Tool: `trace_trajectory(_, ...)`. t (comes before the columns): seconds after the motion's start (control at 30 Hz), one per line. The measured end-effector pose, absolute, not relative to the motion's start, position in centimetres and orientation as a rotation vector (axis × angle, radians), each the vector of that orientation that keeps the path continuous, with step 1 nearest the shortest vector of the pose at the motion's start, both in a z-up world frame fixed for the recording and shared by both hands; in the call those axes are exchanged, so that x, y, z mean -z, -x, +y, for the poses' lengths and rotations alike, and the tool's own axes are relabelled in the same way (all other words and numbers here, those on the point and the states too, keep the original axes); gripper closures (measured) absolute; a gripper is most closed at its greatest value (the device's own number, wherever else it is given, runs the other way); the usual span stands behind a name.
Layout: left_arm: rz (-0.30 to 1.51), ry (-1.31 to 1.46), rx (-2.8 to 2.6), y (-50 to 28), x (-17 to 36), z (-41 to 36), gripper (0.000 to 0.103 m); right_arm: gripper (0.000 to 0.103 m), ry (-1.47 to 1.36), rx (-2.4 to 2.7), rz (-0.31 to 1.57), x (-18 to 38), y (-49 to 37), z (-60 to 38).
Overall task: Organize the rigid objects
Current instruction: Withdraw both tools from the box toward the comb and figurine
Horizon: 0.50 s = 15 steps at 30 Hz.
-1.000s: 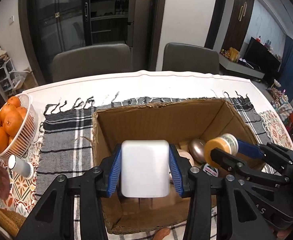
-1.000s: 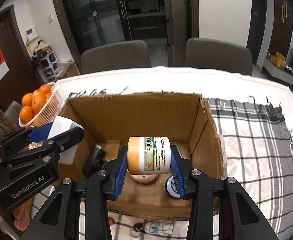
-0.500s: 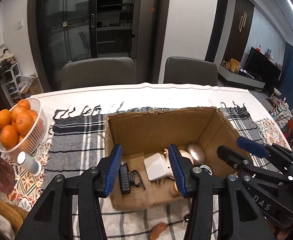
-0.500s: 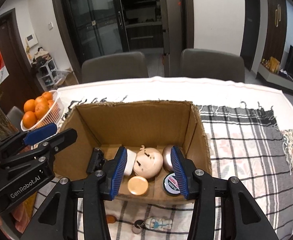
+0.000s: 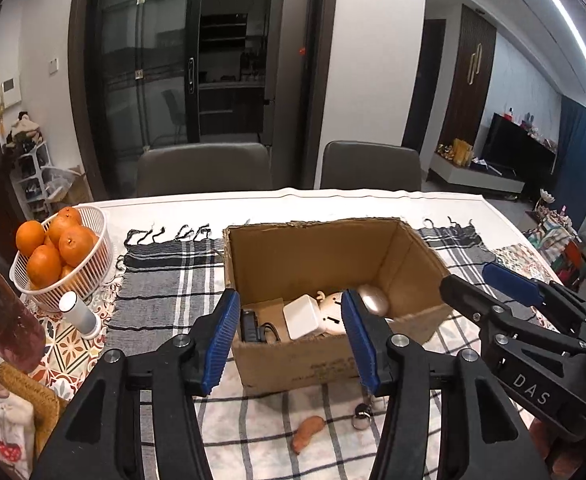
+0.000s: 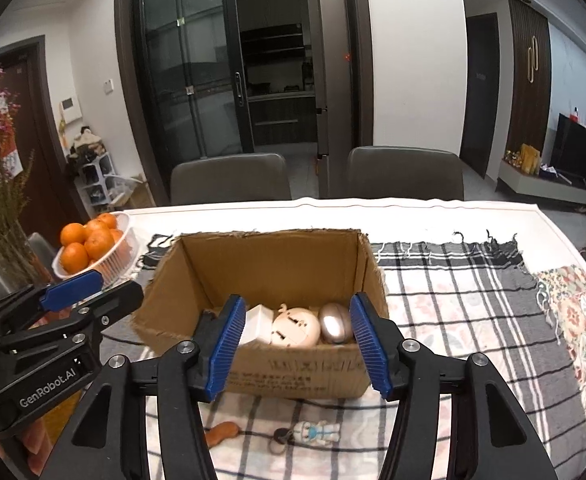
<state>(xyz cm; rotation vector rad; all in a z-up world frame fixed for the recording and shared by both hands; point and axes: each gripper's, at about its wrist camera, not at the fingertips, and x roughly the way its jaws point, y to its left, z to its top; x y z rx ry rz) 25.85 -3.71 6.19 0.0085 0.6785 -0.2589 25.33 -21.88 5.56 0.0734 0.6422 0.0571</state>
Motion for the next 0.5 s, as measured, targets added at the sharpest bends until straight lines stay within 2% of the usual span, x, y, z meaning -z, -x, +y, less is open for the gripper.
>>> trace_trajectory(0.5,0.633,-0.067,0.273,-20.9,-4.1,-4.0,0.050,0.040,-0.110,-0.076,0.606,-2.9,-20.6,-22.4)
